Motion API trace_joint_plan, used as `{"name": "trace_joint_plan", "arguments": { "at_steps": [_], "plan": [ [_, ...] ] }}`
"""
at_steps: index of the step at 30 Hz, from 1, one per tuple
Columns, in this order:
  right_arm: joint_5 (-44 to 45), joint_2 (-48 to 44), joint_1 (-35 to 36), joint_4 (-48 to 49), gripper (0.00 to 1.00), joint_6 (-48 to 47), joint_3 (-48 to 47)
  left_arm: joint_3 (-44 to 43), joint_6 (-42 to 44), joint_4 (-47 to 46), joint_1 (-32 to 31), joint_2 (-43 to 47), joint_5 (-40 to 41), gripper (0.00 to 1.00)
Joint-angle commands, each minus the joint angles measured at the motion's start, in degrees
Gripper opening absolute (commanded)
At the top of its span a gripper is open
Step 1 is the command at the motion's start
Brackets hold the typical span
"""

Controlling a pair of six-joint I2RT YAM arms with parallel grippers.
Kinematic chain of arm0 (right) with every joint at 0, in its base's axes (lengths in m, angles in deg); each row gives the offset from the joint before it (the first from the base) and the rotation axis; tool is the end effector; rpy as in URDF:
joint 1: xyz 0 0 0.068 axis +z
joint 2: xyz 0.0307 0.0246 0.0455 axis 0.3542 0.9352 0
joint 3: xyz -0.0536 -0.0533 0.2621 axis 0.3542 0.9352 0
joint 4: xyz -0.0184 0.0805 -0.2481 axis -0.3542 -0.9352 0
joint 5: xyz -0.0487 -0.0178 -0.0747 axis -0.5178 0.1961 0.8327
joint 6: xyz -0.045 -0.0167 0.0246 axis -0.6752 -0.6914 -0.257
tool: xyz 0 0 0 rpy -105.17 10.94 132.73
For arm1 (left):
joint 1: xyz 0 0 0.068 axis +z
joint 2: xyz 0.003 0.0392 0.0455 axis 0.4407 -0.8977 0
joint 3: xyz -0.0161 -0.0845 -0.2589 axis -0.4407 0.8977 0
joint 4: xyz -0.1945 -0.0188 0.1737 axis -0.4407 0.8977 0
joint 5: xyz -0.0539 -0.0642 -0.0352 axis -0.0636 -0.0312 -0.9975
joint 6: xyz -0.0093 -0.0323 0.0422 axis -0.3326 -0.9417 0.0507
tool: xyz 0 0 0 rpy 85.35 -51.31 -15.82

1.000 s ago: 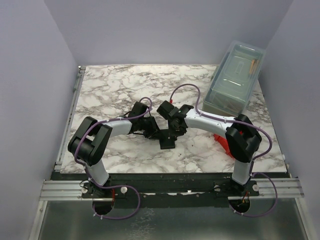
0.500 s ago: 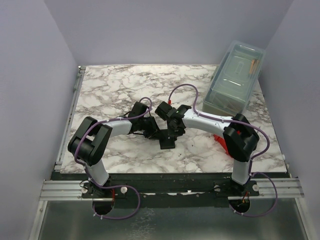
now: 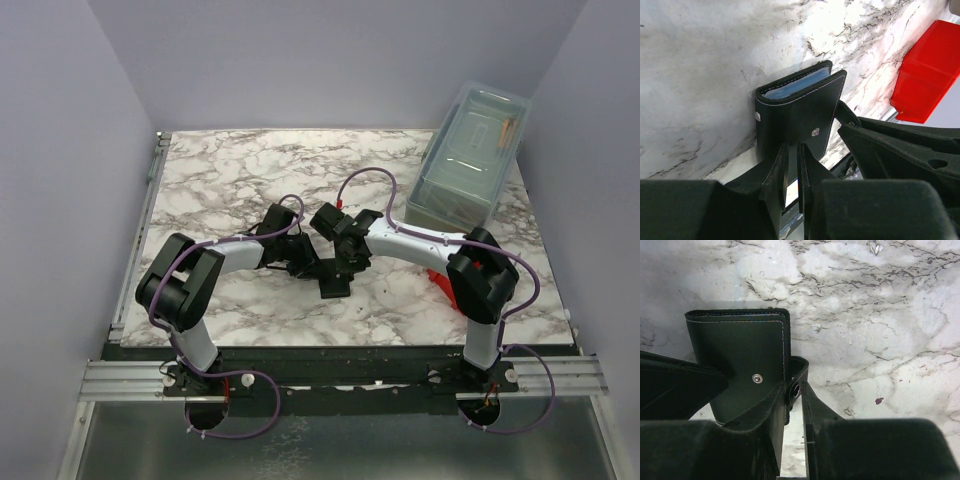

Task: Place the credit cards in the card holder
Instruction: Close the card holder at the center of the board.

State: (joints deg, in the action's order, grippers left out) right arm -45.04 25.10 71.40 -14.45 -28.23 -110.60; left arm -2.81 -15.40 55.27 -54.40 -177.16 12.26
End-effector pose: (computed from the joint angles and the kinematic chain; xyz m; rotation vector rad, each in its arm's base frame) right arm 0.2454 0.2824 0.1946 -0.1393 2.7452 -0.0301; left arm 0.2726 -0.1679 0.1359 -0.2930 2.7564 -1.1884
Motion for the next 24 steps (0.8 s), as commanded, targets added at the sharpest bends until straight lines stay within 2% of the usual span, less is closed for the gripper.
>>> {"name": "trace_joint_plan", "arguments": {
  "at_steps": [1, 11, 16, 19, 24],
  "plan": [
    [2.0, -2.4, 0.5, -1.4, 0.22, 0.6, -1.6, 1.4, 0.7, 0.9, -0.5, 0.4, 0.9, 0.19],
    [2.1, -2.4, 0.5, -1.8, 0.13, 0.6, -1.6, 1.6, 0.7, 0.7, -0.5, 0.4, 0.9, 0.19],
    [2.3, -3.2, 0.5, -1.8, 0.01, 0.9, -0.8, 1.5, 0.7, 0.6, -0.5, 0.1, 0.9, 0.19],
    [1.3, -4.8, 0.5, 1.3, 0.00, 0.6, 1.3, 1.5, 0.7, 0.6, -0.5, -0.1, 0.9, 0.19],
    [-6.8, -10.0, 0.0, 14.4, 0.00, -2.5, 8.3, 1.3, 0.6, 0.6, -0.5, -0.2, 0.6, 0.19]
  ]
}}
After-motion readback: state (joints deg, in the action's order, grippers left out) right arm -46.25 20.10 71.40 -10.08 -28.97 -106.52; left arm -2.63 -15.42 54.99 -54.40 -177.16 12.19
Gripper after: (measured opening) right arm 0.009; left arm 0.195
